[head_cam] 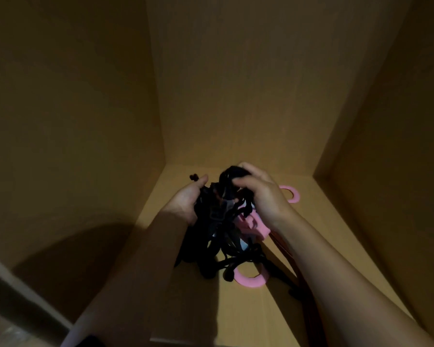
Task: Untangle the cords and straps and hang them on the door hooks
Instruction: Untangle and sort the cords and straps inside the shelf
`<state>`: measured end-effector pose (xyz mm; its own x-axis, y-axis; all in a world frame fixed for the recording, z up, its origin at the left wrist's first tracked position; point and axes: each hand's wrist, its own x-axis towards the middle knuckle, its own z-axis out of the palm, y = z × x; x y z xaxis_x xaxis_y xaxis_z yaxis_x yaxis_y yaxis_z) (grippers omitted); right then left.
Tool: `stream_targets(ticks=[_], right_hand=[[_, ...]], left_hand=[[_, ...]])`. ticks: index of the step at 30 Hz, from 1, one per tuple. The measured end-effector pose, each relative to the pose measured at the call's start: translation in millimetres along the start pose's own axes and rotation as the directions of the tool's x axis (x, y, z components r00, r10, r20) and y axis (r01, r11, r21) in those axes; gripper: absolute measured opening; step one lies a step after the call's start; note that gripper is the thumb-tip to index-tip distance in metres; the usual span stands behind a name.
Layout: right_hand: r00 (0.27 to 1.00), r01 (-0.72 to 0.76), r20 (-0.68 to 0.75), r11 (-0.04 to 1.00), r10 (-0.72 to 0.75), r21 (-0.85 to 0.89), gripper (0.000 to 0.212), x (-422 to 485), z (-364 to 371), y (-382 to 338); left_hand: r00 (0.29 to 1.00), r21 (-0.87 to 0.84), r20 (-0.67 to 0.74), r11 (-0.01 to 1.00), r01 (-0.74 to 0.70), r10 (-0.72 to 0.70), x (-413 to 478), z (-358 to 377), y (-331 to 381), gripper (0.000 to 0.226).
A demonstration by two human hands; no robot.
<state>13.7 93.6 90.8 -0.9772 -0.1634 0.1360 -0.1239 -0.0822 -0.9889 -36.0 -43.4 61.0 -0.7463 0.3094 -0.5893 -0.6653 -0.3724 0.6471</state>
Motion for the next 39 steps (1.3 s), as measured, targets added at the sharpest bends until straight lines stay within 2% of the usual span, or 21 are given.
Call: stream_targets(ticks=[4, 7, 9, 10, 12, 14, 17, 20, 21, 23, 24, 25, 29, 32, 35, 39], right_hand=[[0.997, 0.034, 0.068, 0.982, -0.048, 0.187, 0.008, -17, 11, -2], [0.976, 0.067, 0.202, 0.996, -0.076, 0.051, 0.009, -29, 13, -1], [0.959, 0.070, 0.279, 0.995, -0.047, -0.073, 0.016, -33, 6, 0], [0.959, 0.063, 0.282, 0.992, -0.030, -0.111, 0.022, -32, 1, 3], [0.976, 0.066, 0.213, 0.989, -0.038, -0.129, 0.031, -27, -11, 7], [0.998, 0.030, 0.053, 0.995, -0.025, -0.097, 0.033, -19, -18, 9], [0.967, -0.210, -0.158, 0.977, 0.202, -0.036, 0.044, -4, -19, 14], [0.911, -0.380, -0.143, 0.922, 0.387, 0.077, 0.052, 3, -12, 15], [0.907, -0.384, -0.138, 0.915, 0.399, 0.119, 0.049, 4, -9, 13], [0.917, -0.330, -0.176, 0.928, 0.359, 0.172, 0.035, 6, -5, 10], [0.923, -0.289, -0.203, 0.937, 0.327, 0.196, 0.027, 7, -3, 9], [0.929, -0.248, -0.222, 0.944, 0.296, 0.220, 0.022, 7, -1, 8], [0.944, -0.116, -0.272, 0.961, 0.185, 0.253, 0.015, 1, -1, 6], [0.966, -0.089, -0.214, 0.961, 0.147, 0.261, 0.017, -9, 1, 5], [0.979, -0.151, -0.110, 0.974, 0.170, 0.167, 0.021, -17, 10, 13], [0.982, -0.170, -0.065, 0.979, 0.178, 0.109, 0.022, -22, 18, 17]], left_hand=[[0.995, -0.021, 0.098, 0.999, 0.038, -0.035, 0, 7, -1, 0.058], [0.980, -0.118, 0.193, 0.992, -0.035, 0.057, 4, 7, 2, 0.041], [0.960, -0.144, 0.229, 0.981, -0.130, 0.161, 6, 4, 7, 0.021], [0.947, -0.124, 0.240, 0.974, -0.188, 0.214, 7, 2, 9, 0.020], [0.914, -0.035, 0.285, 0.956, -0.291, 0.289, 6, -1, 13, 0.034], [0.878, 0.060, 0.381, 0.940, -0.337, 0.291, -1, -1, 14, 0.031], [0.848, 0.208, 0.487, 0.915, -0.344, 0.208, -14, 4, 8, 0.023], [0.837, 0.397, 0.540, 0.852, -0.342, 0.084, -19, 7, 1, 0.044], [0.839, 0.473, 0.540, 0.803, -0.363, 0.061, -20, 6, -1, 0.046], [0.833, 0.563, 0.552, 0.727, -0.394, 0.024, -21, 3, -3, 0.028], [0.842, 0.584, 0.539, 0.715, -0.384, 0.012, -22, 1, -4, 0.019], [0.858, 0.592, 0.514, 0.721, -0.361, 0.007, -22, -1, -5, 0.019], [0.928, 0.487, 0.356, 0.827, -0.281, 0.106, -9, -6, -4, 0.033], [0.928, 0.330, 0.307, 0.890, -0.313, 0.213, -5, -6, -1, 0.034], [0.872, 0.188, 0.418, 0.915, -0.358, 0.255, -10, 0, 1, 0.028], [0.816, 0.138, 0.510, 0.910, -0.390, 0.273, -17, 6, 1, 0.028]])
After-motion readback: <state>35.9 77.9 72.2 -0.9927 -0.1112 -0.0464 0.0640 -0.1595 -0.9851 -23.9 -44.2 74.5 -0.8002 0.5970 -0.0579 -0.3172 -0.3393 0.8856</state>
